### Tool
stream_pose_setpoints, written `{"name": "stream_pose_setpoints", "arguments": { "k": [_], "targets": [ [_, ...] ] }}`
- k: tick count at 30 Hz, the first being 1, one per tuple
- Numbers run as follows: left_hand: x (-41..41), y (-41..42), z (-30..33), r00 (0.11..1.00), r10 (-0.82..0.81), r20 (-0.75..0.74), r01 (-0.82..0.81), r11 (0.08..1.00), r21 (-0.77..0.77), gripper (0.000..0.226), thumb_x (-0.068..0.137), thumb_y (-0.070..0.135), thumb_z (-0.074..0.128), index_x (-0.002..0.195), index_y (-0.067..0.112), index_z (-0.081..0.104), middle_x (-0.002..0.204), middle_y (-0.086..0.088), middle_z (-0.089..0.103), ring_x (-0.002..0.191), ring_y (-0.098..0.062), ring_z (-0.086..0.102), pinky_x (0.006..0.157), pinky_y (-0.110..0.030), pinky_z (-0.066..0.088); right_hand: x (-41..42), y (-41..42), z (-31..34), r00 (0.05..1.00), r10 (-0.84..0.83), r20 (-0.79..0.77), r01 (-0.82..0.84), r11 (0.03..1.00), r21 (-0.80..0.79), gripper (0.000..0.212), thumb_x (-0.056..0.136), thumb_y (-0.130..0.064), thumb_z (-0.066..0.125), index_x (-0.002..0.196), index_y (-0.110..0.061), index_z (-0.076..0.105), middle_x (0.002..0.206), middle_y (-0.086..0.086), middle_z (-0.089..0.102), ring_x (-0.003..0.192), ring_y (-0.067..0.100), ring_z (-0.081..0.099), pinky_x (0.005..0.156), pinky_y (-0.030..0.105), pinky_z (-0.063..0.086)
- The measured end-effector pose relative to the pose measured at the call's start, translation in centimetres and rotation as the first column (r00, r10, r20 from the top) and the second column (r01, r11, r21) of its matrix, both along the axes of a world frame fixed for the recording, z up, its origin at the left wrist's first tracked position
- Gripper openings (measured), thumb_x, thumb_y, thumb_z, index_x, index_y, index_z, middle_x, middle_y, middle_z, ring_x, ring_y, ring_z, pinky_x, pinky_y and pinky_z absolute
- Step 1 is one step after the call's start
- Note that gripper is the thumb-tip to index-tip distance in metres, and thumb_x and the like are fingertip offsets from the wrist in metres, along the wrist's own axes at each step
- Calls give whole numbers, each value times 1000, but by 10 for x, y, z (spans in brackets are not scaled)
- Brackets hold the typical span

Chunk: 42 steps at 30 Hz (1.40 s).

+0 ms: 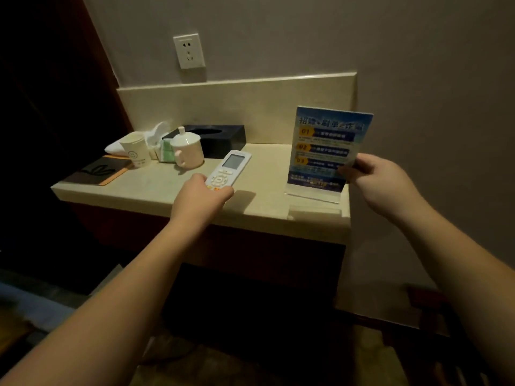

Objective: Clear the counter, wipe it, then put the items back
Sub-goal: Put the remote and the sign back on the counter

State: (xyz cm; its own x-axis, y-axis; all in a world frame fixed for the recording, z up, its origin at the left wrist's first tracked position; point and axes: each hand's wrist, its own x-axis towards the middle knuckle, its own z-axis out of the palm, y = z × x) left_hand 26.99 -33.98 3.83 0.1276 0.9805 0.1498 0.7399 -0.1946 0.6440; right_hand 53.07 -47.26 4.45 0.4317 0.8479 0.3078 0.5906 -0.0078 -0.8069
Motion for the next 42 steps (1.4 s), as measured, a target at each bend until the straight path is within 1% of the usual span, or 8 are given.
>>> {"name": "stream_pose_setpoints", "arguments": {
  "k": [5,8,14,17,24,28,36,42],
  "targets": [
    [23,62,-9,996,33,-84,-35,999,-25,47,84,46,63,115,13,53,105,-5,59,88,-22,55,69,-34,47,27,68,2,995,53,81,-47,996,-74,24,97,-25,52,117,-30,65,107,-8,67,99,15,58,81,34,44],
    [32,86,-15,993,48,-109,-54,997,-50,49,85,45,63,118,11,52,114,-8,62,88,-21,52,65,-32,42,39,101,-1,988,82,131,-66,990,-123,25,98,-26,51,119,-28,63,102,-8,64,93,13,56,76,30,40],
    [55,111,-21,985,56,-161,-66,996,-54,49,81,45,61,117,14,53,116,-8,64,93,-24,59,66,-32,53,52,144,-7,987,97,128,-75,984,-161,24,99,-26,50,118,-25,64,101,-7,64,95,15,58,75,29,40],
    [67,122,-20,980,58,-189,-75,994,-84,51,83,44,62,123,13,51,121,-8,62,96,-24,59,55,-28,42,53,159,-9,987,110,113,-88,979,-186,24,99,-24,49,119,-23,63,101,-8,62,94,12,55,76,28,40],
    [88,154,-26,977,37,-211,-61,992,-109,55,84,46,61,127,15,49,127,-7,61,104,-25,61,66,-32,47,57,188,-14,995,73,69,-58,978,-198,23,99,-25,50,118,-24,63,104,-8,64,97,14,58,82,31,42],
    [94,170,-28,973,33,-230,-58,993,-103,58,83,47,61,128,15,47,127,-8,58,108,-27,59,74,-34,50,55,203,-19,998,45,-40,-53,973,-223,26,99,-26,49,122,-21,61,113,-3,66,106,18,60,95,41,48],
    [97,199,-29,940,-4,-340,-30,995,-94,63,88,52,57,136,13,43,130,-10,48,115,-27,52,74,-35,44,59,245,-16,999,17,34,-8,965,-263,19,99,-27,48,115,-22,59,107,-3,65,101,17,61,88,37,49],
    [73,199,-23,896,-133,-424,78,987,-144,65,89,57,52,137,15,45,127,-7,53,105,-23,56,69,-30,44,63,264,-18,999,8,49,5,968,-252,16,99,-28,49,111,-24,59,107,-4,65,100,17,61,90,39,49]
  ]
}}
